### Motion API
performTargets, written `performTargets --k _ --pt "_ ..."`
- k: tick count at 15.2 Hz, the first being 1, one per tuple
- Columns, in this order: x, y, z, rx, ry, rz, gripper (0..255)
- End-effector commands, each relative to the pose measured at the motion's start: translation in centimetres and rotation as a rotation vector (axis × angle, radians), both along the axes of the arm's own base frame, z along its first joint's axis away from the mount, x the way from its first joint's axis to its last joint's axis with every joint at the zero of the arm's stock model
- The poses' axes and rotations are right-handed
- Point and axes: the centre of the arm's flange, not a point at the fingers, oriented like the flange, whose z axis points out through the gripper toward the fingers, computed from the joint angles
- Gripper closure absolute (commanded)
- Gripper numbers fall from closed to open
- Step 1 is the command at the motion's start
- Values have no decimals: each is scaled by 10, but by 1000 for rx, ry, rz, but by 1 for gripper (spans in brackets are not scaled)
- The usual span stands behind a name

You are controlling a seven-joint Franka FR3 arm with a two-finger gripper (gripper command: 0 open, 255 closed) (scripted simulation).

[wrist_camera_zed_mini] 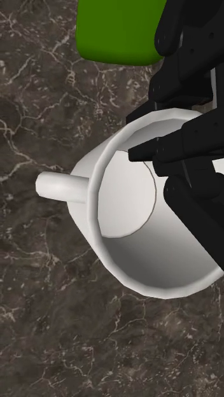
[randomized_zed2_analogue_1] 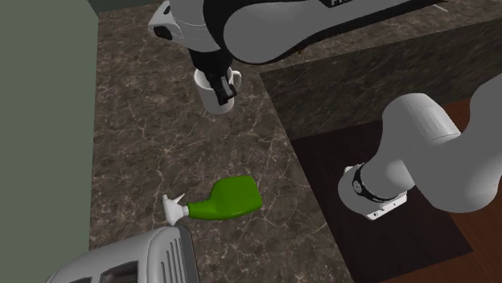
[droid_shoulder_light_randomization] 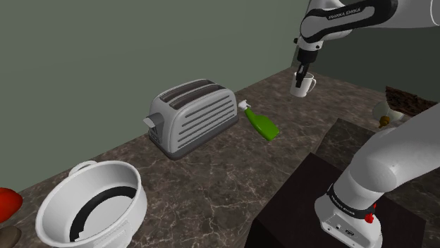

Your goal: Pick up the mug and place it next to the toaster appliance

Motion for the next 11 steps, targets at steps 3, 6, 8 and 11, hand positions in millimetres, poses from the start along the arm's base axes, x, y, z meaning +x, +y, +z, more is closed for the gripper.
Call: performTargets --k 3,6,8,11 --pt "-1 -1 22 0 0 0 255" --pt "-1 -1 38 0 0 0 255" --pt "-1 -1 48 0 0 0 255" --pt "-1 -1 64 0 0 0 255"
